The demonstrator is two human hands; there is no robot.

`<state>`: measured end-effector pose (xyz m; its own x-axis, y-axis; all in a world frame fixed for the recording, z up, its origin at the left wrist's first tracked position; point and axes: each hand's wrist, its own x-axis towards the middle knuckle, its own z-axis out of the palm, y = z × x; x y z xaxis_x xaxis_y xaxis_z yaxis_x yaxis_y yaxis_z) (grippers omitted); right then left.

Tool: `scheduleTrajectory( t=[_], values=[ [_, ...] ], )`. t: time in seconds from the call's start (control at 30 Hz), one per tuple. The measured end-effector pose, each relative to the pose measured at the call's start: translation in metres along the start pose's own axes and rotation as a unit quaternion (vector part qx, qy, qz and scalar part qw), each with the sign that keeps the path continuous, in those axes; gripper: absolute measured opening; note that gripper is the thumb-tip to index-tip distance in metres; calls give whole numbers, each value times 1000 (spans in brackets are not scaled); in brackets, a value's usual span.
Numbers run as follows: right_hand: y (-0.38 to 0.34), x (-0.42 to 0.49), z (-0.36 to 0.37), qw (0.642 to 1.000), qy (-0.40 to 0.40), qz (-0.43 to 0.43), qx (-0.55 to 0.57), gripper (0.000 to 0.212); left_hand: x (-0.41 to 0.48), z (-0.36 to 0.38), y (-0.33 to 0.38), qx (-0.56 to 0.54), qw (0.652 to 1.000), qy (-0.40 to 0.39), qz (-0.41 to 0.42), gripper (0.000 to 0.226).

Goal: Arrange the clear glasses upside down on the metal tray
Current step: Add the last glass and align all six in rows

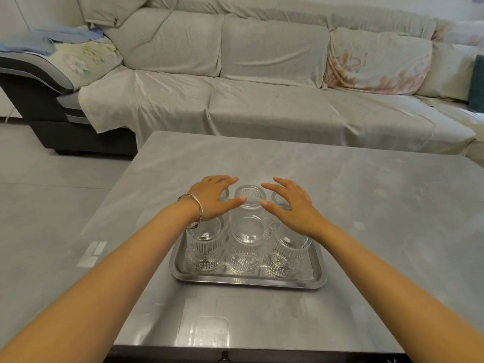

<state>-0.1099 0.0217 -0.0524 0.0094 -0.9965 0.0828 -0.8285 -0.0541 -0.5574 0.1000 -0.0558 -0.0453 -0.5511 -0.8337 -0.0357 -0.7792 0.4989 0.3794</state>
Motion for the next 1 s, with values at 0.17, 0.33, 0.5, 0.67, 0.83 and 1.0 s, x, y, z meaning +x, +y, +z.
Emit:
scheduleTrajectory(
  t=[0.17, 0.33, 0.5, 0.67, 0.83, 1.0],
  values=[
    [4, -34, -15, 994, -103, -18, -4, 100, -36, -4, -9, -41, 998, -47, 14, 122],
    [12, -55, -18, 984, -137, -36, -106, 114, -56, 4, -12, 41, 997, -57, 37, 132],
    [10, -57, -7, 994, -83, -13, -68, 95, -58, 13, -11, -4, 1000, 0, 16, 89],
    [14, -56, 2, 998, -35, -17, -57, 87, -58, 18, -9, 12, 1000, 22, 10, 66],
    [15, -54, 3, 998, -25, -19, -45, 86, -60, 17, -7, 17, 999, 31, 10, 66],
    [16, -51, 2, 999, -22, -23, -38, 85, -60, 17, -7, 17, 999, 29, 3, 66]
  ],
)
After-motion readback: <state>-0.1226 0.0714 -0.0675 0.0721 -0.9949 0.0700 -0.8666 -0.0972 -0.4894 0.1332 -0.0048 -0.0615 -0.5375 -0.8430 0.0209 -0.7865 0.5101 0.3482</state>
